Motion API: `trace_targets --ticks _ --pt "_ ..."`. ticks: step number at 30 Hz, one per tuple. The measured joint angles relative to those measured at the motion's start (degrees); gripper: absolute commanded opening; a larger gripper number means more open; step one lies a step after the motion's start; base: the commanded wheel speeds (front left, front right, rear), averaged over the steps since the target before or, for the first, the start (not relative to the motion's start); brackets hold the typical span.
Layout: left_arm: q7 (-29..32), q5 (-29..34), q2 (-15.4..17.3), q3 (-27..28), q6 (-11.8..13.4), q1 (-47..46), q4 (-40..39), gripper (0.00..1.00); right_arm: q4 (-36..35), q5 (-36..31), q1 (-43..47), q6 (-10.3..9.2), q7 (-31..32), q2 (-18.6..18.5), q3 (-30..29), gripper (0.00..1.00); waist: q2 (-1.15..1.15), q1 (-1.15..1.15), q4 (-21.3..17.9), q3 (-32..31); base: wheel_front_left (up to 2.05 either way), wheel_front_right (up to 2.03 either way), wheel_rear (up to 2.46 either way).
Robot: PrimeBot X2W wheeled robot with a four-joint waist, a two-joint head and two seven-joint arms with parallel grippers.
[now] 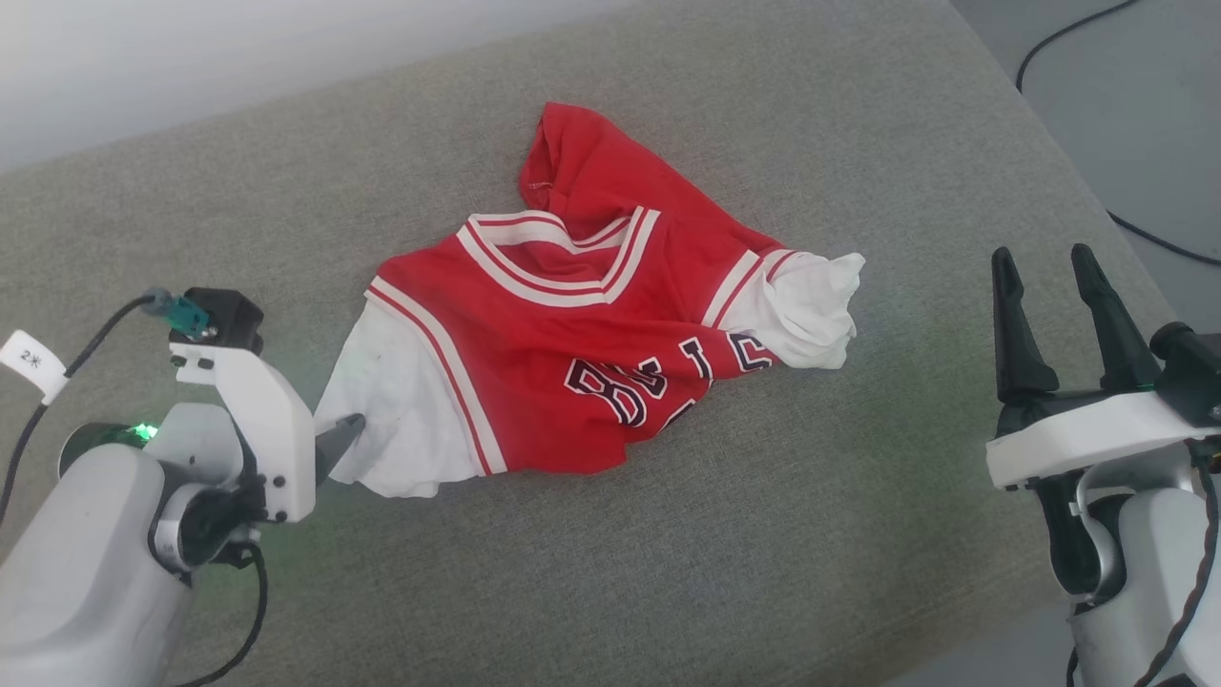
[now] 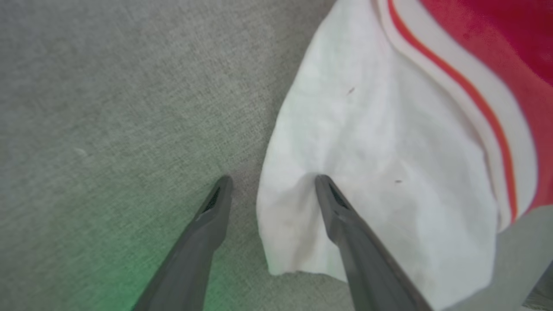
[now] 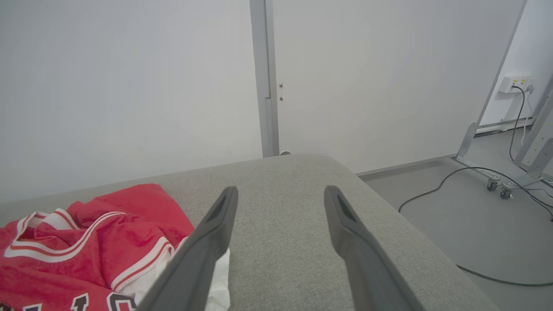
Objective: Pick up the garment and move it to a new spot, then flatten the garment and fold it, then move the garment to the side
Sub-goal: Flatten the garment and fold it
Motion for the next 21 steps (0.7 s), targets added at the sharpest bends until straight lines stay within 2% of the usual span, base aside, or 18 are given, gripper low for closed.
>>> trace_targets --ticks 3,4,5,6,15,21 --pt "2.76 -1.0 -0.65 0.35 1.9 -1.11 0.78 1.0 0.13 0.02 0.01 0.0 -0.14 0.11 -0.1 1.0 0.0 0.0 0.01 0.29 0.0 0.0 0.0" --pt "3.55 -1.01 -0.7 0.19 2.2 -1.5 0.86 0.41 0.15 0.01 0.01 0.0 -0.27 0.09 -0.26 1.0 0.0 0.0 0.1 0.35 0.0 0.0 0.0" --pt "3.88 -1.02 -0.8 0.08 2.3 -1.77 0.93 0.07 0.15 0.01 -0.01 0.0 -0.3 0.04 -0.44 1.0 0.0 0.0 0.25 0.41 0.0 0.0 0.0" --pt "4.09 -1.24 -0.99 0.15 2.33 -2.02 1.05 0.0 0.13 0.01 -0.04 0.0 -0.31 -0.01 -0.47 1.0 0.0 0.0 0.43 0.46 0.0 0.0 0.0" --pt "3.81 -1.89 -0.21 0.97 2.31 -2.37 0.69 0.0 -0.45 -0.18 -0.16 -0.01 -0.22 -0.47 -2.07 1.0 0.0 0.0 3.51 0.22 0.0 0.0 0.0" --pt "2.57 -2.34 5.2 4.43 3.68 1.67 -2.22 0.0 -1.59 -0.33 0.51 -0.01 0.6 -0.8 -3.35 1.0 0.0 0.0 6.37 -0.44 0.0 0.0 0.0"
